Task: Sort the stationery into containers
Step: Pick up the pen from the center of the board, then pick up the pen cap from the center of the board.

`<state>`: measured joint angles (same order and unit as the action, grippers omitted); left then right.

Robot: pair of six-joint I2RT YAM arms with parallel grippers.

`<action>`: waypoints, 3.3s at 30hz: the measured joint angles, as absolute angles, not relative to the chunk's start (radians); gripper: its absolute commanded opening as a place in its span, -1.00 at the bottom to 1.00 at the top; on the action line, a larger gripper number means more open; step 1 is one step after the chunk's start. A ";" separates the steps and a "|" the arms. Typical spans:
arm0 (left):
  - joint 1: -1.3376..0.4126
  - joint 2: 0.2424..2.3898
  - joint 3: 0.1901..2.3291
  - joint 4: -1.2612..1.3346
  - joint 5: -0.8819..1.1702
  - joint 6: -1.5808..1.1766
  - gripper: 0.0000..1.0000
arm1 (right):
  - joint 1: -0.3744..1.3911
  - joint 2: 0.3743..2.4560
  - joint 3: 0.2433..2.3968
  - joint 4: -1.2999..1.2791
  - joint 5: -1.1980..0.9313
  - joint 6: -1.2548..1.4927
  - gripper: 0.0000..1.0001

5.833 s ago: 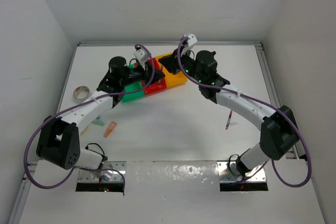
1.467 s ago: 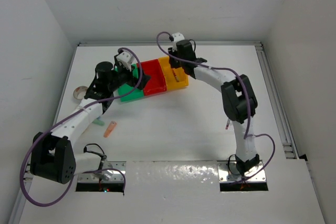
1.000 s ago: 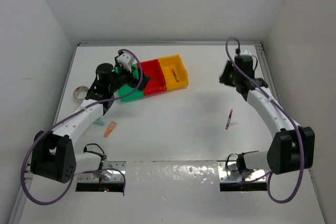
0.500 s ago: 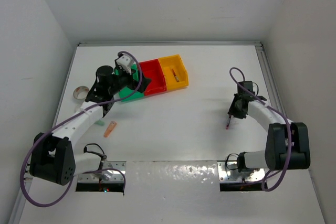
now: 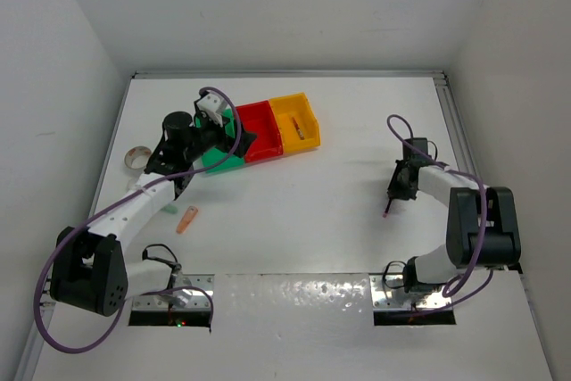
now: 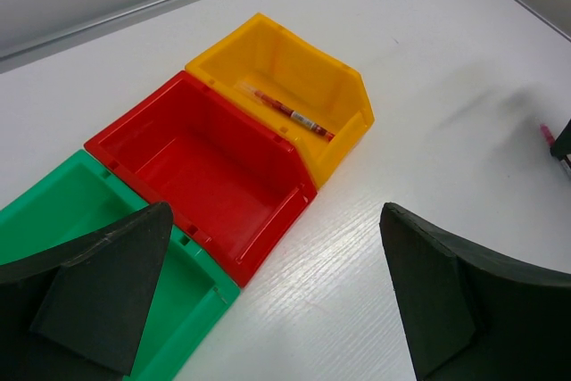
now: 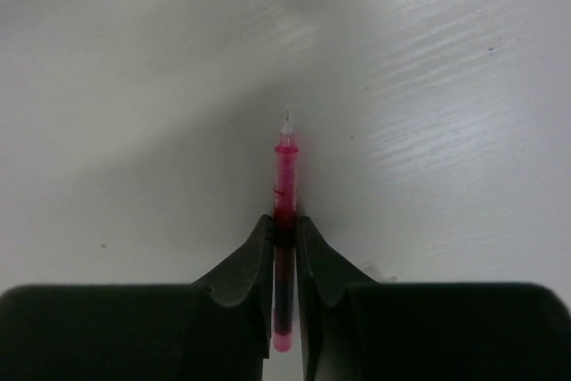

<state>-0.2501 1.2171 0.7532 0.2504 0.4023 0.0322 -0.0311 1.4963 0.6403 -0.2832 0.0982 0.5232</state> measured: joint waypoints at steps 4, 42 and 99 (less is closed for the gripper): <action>-0.250 1.217 0.753 0.251 0.402 0.033 0.99 | -0.023 1.503 0.640 -0.254 0.097 0.527 -1.00; -0.333 1.266 0.732 0.469 0.617 -0.138 -0.62 | 0.718 1.560 1.012 0.515 -0.034 0.682 -1.00; -0.310 1.191 0.639 0.326 0.298 0.048 -1.00 | -0.026 1.268 0.453 -0.339 0.303 1.103 -0.70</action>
